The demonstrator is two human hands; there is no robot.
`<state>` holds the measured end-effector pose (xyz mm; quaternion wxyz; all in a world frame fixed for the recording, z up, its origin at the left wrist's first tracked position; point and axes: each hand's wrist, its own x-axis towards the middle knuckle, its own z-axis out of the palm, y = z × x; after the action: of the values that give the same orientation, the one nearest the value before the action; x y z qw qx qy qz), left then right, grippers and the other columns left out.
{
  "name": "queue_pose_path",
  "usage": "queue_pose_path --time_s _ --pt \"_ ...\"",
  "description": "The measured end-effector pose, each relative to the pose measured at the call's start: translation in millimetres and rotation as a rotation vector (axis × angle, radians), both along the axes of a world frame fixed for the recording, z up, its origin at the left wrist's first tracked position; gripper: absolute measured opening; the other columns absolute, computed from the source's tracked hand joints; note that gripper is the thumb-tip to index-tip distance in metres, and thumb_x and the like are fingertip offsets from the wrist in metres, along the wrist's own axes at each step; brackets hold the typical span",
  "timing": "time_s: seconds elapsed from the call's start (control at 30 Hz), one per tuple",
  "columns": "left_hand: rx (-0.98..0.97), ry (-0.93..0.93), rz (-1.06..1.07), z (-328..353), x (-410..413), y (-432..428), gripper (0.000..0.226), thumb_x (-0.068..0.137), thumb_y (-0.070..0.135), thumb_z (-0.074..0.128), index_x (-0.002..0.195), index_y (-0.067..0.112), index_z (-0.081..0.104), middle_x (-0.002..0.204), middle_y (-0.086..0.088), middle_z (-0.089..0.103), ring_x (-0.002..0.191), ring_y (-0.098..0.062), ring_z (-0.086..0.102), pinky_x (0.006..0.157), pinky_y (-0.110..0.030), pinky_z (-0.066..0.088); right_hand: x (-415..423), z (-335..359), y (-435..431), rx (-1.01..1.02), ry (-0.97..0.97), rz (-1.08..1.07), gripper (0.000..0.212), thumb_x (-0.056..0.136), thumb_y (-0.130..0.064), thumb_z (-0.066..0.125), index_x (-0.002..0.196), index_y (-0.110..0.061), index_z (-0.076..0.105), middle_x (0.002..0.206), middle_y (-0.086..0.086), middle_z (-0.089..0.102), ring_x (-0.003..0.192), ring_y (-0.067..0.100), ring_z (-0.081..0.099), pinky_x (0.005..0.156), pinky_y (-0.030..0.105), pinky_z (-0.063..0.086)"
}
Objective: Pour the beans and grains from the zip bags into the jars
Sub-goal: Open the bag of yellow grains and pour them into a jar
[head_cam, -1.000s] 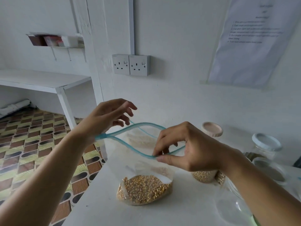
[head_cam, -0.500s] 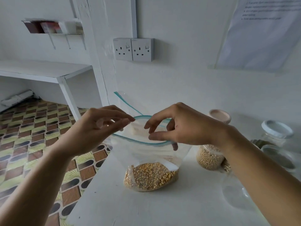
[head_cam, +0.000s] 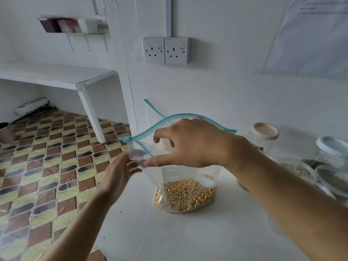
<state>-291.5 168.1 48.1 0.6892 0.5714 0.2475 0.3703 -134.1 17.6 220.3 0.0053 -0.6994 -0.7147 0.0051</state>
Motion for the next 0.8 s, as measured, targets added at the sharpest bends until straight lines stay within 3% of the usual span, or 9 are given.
queue_pose_path --time_s 0.1,0.2,0.27,0.33,0.43,0.53,0.63,0.8 --pt "0.055 0.327 -0.146 -53.2 -9.4 8.1 0.031 0.108 0.016 0.039 0.115 0.001 0.066 0.107 -0.015 0.075 0.105 -0.043 0.065 0.095 -0.054 0.052 -13.7 -0.6 11.6 -0.003 0.075 0.093 0.021 0.094 -0.032 0.063 0.114 -0.028 0.065 0.096 -0.008 0.059 0.085 0.015 0.058 0.07 0.033 0.045" --pt "0.134 0.502 -0.351 -80.6 -14.8 7.4 0.03 0.101 -0.004 0.048 0.123 0.007 0.066 0.12 -0.009 0.072 0.112 -0.027 0.068 0.101 -0.05 0.054 -19.1 -6.8 23.9 0.044 0.127 0.092 0.012 0.086 -0.01 0.062 0.095 -0.018 0.066 0.089 0.0 0.062 0.078 0.018 0.059 0.064 0.03 0.047" --pt "0.221 0.572 -0.407 -87.6 -12.1 5.9 0.04 0.092 -0.003 0.066 0.126 0.018 0.066 0.121 -0.001 0.072 0.115 -0.018 0.067 0.099 -0.042 0.056 -18.3 -11.6 29.7 0.113 0.128 0.073 0.013 0.085 -0.014 0.062 0.098 -0.019 0.064 0.088 -0.002 0.059 0.079 0.017 0.056 0.064 0.03 0.046" --pt "0.344 0.6 -0.408 -92.3 -6.7 5.1 0.048 0.084 0.016 0.082 0.128 0.025 0.065 0.119 0.005 0.071 0.114 -0.013 0.066 0.094 -0.036 0.059 -14.7 -17.0 33.4 0.18 0.126 0.058 0.016 0.09 -0.028 0.064 0.105 -0.022 0.063 0.081 -0.011 0.05 0.077 0.013 0.051 0.061 0.028 0.038" --pt "0.479 0.568 -0.342 -95.0 0.4 1.3 0.039 0.081 0.027 0.086 0.119 0.028 0.074 0.11 0.011 0.076 0.103 -0.01 0.07 0.085 -0.031 0.06 -7.5 -25.4 36.9 0.309 0.132 0.048 0.026 0.092 -0.053 0.066 0.096 -0.027 0.062 0.067 -0.019 0.04 0.065 0.007 0.044 0.056 0.021 0.03" --pt "0.514 0.519 -0.266 -92.3 5.7 -1.2 0.026 0.077 0.04 0.083 0.103 0.036 0.08 0.096 0.013 0.077 0.09 -0.01 0.073 0.08 -0.033 0.06 4.8 -32.1 40.6 0.487 0.222 0.03 0.022 0.096 -0.042 0.066 0.08 -0.031 0.058 0.062 -0.018 0.038 0.059 0.003 0.04 0.055 0.02 0.026" --pt "0.549 0.488 -0.211 -91.7 10.7 0.2 0.009 0.079 0.045 0.074 0.087 0.047 0.078 0.092 0.015 0.073 0.085 -0.013 0.07 0.077 -0.036 0.06 19.0 -33.5 36.9 0.625 0.249 0.056 0.021 0.094 -0.032 0.068 0.08 -0.019 0.074 0.069 -0.01 0.047 0.063 0.012 0.046 0.061 0.028 0.031" --pt "0.532 0.402 -0.122 -76.1 22.0 9.4 0.02 0.085 0.032 0.068 0.096 0.044 0.078 0.097 0.013 0.074 0.089 -0.012 0.071 0.08 -0.034 0.06 47.8 -26.4 18.3 0.842 0.231 0.005 0.019 0.087 -0.031 0.073 0.086 -0.013 0.08 0.085 -0.002 0.05 0.081 0.019 0.052 0.074 0.039 0.041"
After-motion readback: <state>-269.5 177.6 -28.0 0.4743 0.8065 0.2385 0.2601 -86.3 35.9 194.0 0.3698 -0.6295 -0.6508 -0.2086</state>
